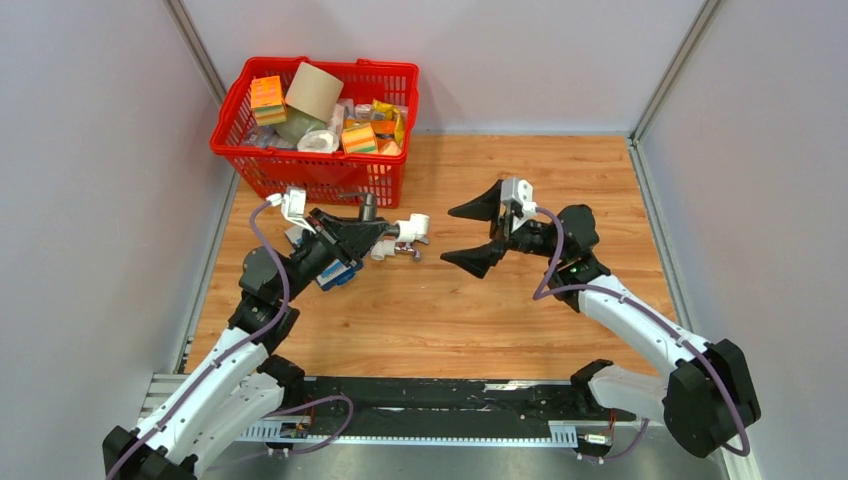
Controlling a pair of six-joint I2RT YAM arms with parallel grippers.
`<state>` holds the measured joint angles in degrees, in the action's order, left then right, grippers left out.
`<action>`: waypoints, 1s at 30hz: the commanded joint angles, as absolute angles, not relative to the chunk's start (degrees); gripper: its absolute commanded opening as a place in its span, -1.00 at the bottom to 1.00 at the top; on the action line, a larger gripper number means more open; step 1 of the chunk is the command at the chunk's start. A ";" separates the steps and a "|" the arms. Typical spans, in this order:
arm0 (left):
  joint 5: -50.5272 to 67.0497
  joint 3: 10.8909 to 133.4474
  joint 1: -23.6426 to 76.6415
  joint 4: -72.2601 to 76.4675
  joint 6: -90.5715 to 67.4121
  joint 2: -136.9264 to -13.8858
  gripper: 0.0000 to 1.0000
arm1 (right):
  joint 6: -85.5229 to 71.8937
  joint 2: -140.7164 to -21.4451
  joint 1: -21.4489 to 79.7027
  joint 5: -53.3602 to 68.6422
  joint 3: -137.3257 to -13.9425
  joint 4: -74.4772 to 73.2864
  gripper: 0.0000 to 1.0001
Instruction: Install the water faucets
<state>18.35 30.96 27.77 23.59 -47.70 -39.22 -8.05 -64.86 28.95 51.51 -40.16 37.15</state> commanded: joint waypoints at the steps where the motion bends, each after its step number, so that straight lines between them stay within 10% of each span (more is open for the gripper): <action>1: 14.06 33.31 27.95 25.32 -60.27 -40.34 -1.00 | -0.99 -63.81 31.45 53.26 -40.17 46.06 0.98; 20: 22.06 35.25 28.04 30.85 -75.14 -46.14 -1.00 | 29.79 -68.55 43.94 37.35 -42.80 30.41 0.57; 30: 23.29 34.98 27.95 37.34 -71.03 -46.49 -1.00 | 21.64 -68.91 43.95 38.58 -43.59 32.52 -0.19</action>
<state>22.26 32.21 27.79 26.55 -73.08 -47.07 26.81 -69.47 43.70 37.50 -41.15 30.74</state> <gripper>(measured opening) 0.332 0.463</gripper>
